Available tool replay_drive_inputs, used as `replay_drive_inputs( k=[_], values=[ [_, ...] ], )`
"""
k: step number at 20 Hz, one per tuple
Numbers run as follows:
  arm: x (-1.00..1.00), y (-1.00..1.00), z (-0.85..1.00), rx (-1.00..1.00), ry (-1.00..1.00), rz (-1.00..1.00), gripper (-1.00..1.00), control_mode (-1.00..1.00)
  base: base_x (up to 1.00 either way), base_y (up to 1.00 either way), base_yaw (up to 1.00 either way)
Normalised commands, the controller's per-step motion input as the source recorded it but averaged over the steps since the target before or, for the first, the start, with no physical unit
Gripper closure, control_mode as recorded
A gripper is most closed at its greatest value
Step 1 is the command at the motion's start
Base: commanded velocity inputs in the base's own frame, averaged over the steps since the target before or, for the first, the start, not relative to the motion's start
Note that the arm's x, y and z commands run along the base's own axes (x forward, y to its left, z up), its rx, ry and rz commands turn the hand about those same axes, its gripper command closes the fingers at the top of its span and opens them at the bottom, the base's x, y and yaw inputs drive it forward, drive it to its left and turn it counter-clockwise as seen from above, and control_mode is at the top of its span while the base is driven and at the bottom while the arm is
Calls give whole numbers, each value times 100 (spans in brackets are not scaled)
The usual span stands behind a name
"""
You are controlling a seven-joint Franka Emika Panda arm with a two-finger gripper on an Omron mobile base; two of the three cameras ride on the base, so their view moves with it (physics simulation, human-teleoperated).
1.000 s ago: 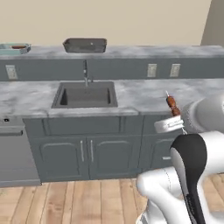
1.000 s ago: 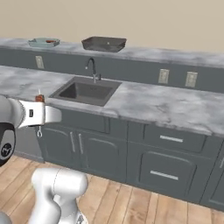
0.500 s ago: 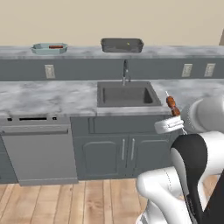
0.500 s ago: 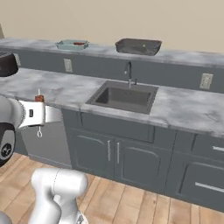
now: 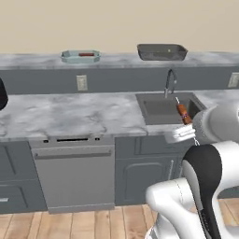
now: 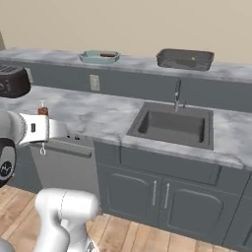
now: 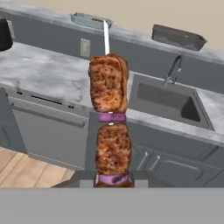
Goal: Place the cold items (cucumber and broccoli) from the fridge in one tupperware on the dining counter. Place the warm items (kebab skewer and hot dog) in the stove area in another tupperware.
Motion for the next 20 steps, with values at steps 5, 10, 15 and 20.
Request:
replay_drive_inputs(
  k=[5,10,15,20],
  values=[
    [0,0,0,0,0,0,100,100,81,71,-8],
    [0,0,0,0,0,0,100,100,18,100,-2],
    [0,0,0,0,0,0,100,100,2,100,0],
    [0,0,0,0,0,0,100,100,0,100,0]
  ],
)
